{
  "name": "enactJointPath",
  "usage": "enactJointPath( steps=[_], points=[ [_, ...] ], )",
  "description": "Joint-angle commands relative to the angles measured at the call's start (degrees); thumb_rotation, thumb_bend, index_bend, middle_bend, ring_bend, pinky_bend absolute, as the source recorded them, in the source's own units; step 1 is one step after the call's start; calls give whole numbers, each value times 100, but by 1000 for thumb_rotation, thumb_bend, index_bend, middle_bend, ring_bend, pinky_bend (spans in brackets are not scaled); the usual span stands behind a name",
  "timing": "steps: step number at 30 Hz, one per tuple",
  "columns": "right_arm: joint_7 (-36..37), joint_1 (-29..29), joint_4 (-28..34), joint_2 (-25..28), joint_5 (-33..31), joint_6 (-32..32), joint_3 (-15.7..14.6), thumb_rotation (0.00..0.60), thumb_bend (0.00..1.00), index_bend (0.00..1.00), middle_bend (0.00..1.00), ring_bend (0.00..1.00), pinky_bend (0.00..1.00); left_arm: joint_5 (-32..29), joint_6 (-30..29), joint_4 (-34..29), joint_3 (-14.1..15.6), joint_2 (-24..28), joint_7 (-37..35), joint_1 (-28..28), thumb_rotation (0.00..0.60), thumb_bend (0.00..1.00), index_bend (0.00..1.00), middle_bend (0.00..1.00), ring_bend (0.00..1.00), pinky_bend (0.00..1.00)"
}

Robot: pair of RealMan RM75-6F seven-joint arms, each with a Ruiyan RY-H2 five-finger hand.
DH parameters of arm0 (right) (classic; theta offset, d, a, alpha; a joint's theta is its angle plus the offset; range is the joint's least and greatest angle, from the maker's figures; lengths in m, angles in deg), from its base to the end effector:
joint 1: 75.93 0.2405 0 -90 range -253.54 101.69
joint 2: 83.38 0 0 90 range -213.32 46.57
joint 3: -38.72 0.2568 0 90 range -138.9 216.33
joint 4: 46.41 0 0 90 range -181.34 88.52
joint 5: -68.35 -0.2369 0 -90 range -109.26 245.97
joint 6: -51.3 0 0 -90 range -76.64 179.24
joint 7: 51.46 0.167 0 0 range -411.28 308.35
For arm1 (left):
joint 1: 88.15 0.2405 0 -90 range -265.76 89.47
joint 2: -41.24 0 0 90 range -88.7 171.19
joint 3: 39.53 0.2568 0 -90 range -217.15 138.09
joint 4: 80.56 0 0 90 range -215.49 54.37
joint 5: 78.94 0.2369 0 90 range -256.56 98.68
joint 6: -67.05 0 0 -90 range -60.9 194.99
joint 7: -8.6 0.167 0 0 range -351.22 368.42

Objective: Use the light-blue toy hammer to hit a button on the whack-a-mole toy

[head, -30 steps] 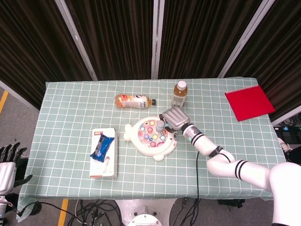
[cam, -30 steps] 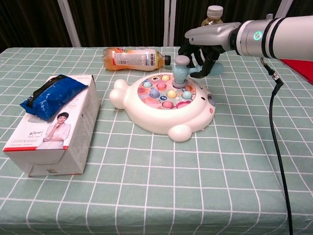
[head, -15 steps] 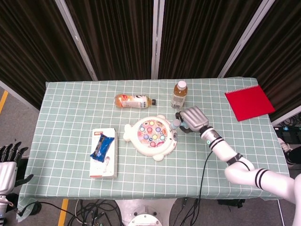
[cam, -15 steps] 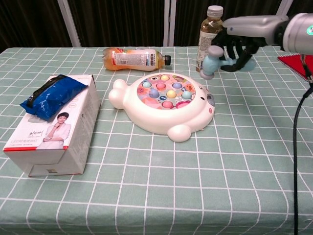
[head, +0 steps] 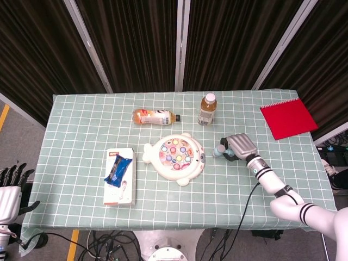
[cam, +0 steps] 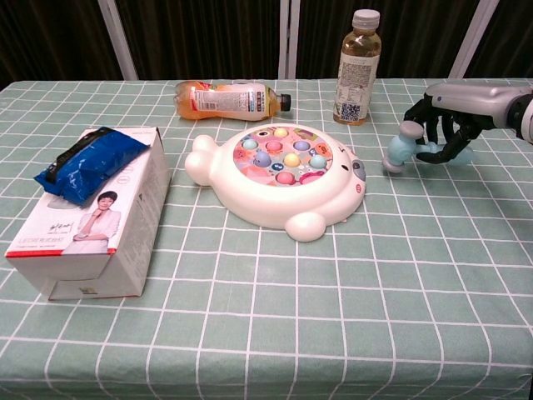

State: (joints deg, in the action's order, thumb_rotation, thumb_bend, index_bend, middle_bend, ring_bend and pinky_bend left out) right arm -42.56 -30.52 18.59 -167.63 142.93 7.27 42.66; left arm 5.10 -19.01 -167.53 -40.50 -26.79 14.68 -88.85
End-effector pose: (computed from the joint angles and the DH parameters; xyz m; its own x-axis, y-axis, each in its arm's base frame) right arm -0.2308 -0.4236 -0.0164 0.4653 -0.3677 0.8051 -0.8743 -0.3326 0.3534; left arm -0.3556 0.1742 0.1214 0.5095 0.0560 0.8587 0.8541 0.0882 -0.5125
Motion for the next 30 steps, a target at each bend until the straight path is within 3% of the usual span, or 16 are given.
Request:
enactJointPath(
  steps=[1,5,17,30],
  points=[
    [140,-70,-185,-149,132,-72,-25,600,393,629,514,411,477,2,-4,-3,-1,4,-1,0,600,0,170,66,0,0],
    [284,-125,-259,-201,218,-119,-21,600,289,562,444,340,414,-12,-29,2,-6,9,-6,17,600,0,170,66,0,0],
    [303,-257,-123,-141,300,-175,0,600,146,422,364,262,350,4,-36,34,1,-9,-16,21,600,0,170,66,0,0],
    [69,-384,155,21,318,-364,71,600,137,340,313,203,288,5,-28,32,-8,-2,-21,10,600,0,170,66,0,0]
  ],
)
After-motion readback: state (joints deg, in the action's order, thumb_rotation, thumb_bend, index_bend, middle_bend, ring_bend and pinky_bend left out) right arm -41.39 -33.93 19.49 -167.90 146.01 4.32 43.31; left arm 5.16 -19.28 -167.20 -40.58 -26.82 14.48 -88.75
